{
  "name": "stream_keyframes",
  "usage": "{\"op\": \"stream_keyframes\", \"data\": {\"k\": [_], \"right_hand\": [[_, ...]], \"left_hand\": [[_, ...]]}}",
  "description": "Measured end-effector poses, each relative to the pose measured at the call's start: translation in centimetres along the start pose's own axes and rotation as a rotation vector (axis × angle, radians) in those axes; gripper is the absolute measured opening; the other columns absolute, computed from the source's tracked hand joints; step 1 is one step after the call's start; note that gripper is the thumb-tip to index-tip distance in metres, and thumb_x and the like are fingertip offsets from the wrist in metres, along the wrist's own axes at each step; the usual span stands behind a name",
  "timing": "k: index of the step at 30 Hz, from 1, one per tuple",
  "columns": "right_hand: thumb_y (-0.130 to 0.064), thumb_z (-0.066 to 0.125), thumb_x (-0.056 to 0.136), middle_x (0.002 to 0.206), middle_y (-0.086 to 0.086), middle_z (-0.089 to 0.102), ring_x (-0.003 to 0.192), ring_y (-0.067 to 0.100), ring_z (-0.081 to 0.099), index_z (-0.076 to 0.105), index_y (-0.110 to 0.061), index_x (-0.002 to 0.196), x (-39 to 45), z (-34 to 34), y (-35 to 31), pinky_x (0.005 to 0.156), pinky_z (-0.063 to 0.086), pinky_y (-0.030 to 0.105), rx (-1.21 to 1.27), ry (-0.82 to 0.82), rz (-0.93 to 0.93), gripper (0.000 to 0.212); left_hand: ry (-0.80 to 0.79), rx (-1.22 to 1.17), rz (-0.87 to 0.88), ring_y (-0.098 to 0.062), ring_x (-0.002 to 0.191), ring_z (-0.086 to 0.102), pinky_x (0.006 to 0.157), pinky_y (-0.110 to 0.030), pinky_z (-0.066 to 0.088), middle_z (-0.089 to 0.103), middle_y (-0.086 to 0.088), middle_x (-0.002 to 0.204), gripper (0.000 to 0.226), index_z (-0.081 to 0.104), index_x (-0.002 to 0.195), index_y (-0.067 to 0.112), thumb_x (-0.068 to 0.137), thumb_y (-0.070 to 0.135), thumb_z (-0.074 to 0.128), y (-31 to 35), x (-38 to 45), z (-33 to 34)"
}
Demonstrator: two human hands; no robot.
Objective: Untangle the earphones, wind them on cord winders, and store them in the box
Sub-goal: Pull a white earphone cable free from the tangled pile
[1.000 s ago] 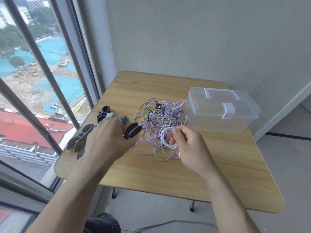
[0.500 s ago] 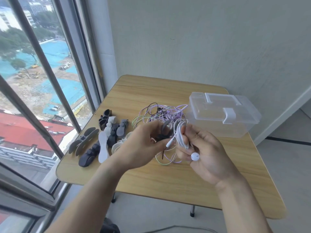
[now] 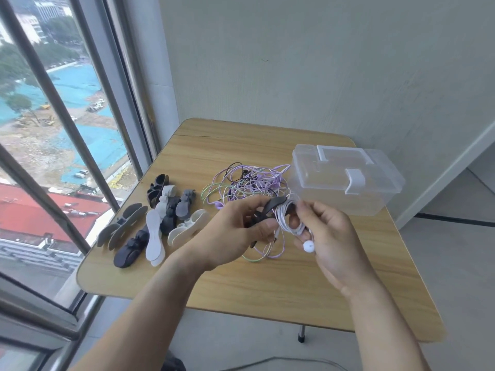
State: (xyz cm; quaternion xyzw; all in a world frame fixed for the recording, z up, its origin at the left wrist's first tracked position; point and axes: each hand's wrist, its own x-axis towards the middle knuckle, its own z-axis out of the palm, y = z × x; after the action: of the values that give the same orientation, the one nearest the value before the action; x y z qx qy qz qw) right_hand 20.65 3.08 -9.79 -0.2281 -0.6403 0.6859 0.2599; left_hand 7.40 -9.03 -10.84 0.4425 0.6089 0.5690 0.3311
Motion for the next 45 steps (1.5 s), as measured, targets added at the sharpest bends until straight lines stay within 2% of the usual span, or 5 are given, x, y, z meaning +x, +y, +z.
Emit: {"op": "stream_keyframes", "data": {"k": [8, 13, 23, 33, 45], "right_hand": [[-0.022, 0.057, 0.100, 0.055, -0.005, 0.054, 0.048, 0.012, 0.041, 0.071, -0.022, 0.063, 0.0, 0.5, 0.8, 0.052, 0.037, 0.022, -0.187, -0.067, 0.151, 0.040], [0.000, 0.041, 0.094, 0.058, 0.000, 0.051, 0.047, 0.014, 0.048, 0.062, -0.008, 0.072, -0.1, 1.5, 1.8, 0.060, 0.048, 0.032, -0.310, -0.073, 0.150, 0.032], [-0.032, 0.046, 0.105, 0.072, 0.010, 0.063, 0.061, 0.017, 0.059, 0.064, 0.001, 0.082, 0.4, 1.1, 1.1, 0.058, 0.049, 0.026, -0.212, -0.330, 0.203, 0.045], [-0.023, 0.061, 0.099, 0.072, -0.003, 0.075, 0.065, 0.012, 0.073, 0.070, -0.017, 0.088, 1.1, 1.3, 2.1, 0.067, 0.057, 0.033, -0.390, 0.181, 0.046, 0.016], [-0.027, 0.066, 0.093, 0.083, -0.005, 0.070, 0.075, 0.015, 0.069, 0.065, -0.020, 0.093, -0.9, 5.9, 2.3, 0.062, 0.057, 0.039, -0.426, 0.405, -0.453, 0.007]], "left_hand": [[0.104, -0.226, -0.071, -0.017, 0.064, 0.048, 0.059, -0.022, 0.039, 0.058, -0.004, 0.077, 0.047, 0.058, 0.121, 0.011, 0.074, 0.015, 0.059, 0.6, 0.3, 1.1], [0.254, 0.202, 0.069, -0.016, 0.075, 0.065, 0.071, -0.032, 0.056, 0.066, -0.003, 0.086, 0.036, 0.060, 0.113, 0.027, 0.081, 0.035, 0.076, -0.1, 0.0, 2.5], [0.322, 0.278, 0.135, -0.018, 0.086, 0.049, 0.077, -0.021, 0.039, 0.043, 0.001, 0.096, 0.010, 0.035, 0.093, 0.047, 0.102, 0.045, 0.040, -1.0, -0.4, 3.9], [0.570, 0.621, 0.294, -0.011, 0.083, 0.056, 0.079, -0.027, 0.047, 0.064, 0.012, 0.085, 0.019, 0.073, 0.097, 0.023, 0.080, 0.032, 0.071, -0.2, 0.2, 3.0], [0.834, 0.518, 0.266, -0.002, 0.092, 0.064, 0.077, -0.023, 0.050, 0.062, 0.015, 0.106, 0.043, 0.053, 0.118, 0.026, 0.087, -0.002, 0.061, 0.8, 0.0, 3.4]]}}
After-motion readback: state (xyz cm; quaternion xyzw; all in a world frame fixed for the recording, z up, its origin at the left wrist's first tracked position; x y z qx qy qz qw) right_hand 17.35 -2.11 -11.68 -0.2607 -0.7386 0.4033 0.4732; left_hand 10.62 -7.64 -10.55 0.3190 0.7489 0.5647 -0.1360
